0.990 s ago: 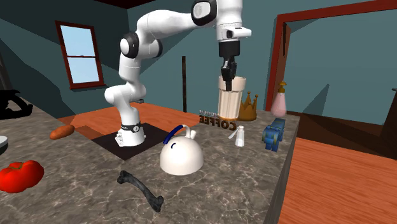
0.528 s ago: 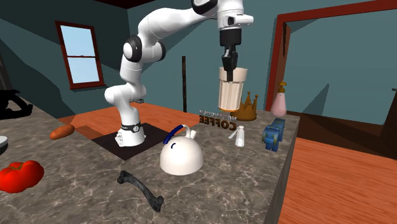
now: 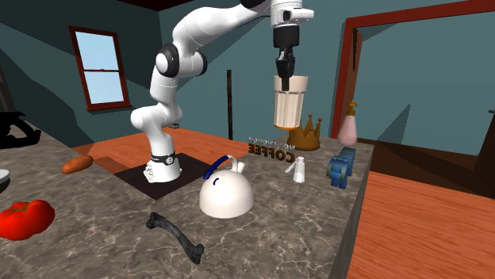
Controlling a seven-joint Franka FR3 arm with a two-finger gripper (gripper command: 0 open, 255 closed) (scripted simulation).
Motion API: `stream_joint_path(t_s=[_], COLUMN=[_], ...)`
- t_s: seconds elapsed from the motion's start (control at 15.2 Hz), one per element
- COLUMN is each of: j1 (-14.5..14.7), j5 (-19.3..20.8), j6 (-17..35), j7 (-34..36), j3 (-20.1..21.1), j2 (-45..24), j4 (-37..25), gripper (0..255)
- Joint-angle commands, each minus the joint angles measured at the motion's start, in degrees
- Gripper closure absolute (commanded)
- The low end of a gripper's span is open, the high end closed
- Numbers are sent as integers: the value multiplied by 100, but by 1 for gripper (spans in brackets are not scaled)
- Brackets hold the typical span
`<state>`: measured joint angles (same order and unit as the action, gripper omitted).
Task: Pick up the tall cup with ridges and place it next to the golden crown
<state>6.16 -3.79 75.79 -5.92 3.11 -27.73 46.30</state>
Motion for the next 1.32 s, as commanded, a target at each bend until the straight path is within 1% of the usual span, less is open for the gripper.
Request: stream_joint_path(t_s=[0.0,0.26,0.53,0.86,1.25], j1=[140,434,721,1075,1506], j5=[3,23,40,58,94], j6=[383,763,1004,1201,1343], j7=[169,581,1030,1628,2392], j3=[41,176,347,598,937], j2=[539,1211,1681,2082,2336], j4=[884,1900,2575,3127,3471], gripper=[255,255,255,255,255])
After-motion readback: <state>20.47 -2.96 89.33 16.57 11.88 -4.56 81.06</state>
